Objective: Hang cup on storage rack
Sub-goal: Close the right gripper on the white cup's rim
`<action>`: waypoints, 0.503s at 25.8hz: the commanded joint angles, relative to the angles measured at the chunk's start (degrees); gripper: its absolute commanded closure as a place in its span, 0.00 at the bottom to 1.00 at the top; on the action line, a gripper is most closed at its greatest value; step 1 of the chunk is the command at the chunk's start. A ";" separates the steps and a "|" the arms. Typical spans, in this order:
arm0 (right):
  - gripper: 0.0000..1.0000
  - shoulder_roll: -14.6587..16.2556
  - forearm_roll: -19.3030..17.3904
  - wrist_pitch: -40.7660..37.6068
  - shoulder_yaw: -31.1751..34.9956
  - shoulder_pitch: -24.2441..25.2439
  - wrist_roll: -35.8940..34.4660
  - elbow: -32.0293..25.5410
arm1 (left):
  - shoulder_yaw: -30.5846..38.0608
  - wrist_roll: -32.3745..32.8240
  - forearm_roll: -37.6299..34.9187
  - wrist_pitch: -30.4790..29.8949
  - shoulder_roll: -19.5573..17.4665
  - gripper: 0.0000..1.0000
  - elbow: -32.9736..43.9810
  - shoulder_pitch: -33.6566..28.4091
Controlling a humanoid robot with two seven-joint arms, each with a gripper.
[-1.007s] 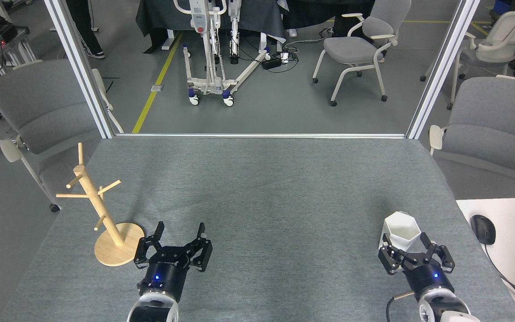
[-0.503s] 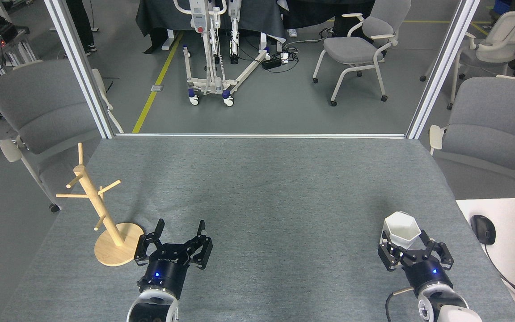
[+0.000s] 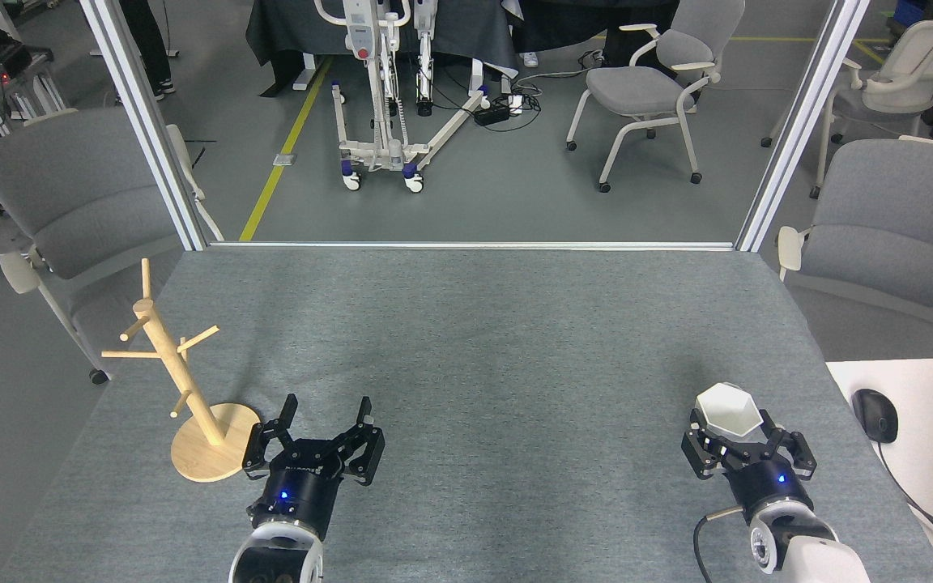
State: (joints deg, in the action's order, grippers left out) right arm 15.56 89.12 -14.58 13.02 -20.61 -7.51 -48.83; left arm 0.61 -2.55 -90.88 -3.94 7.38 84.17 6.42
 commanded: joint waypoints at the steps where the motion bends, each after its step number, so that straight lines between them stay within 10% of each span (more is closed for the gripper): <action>1: 0.00 -0.09 0.01 0.69 -0.02 -0.48 -0.05 1.02 | 0.00 -0.09 0.00 -0.01 -0.08 0.01 -0.06 -0.01; 13: 0.00 -0.53 0.09 2.45 -0.19 -2.59 -0.05 3.48 | 0.00 -0.09 0.00 -0.01 -0.08 0.01 -0.06 0.08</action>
State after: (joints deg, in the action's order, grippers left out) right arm 15.21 89.17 -12.57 12.89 -22.46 -7.59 -45.73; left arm 0.62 -2.61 -90.88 -4.00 7.30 84.09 6.49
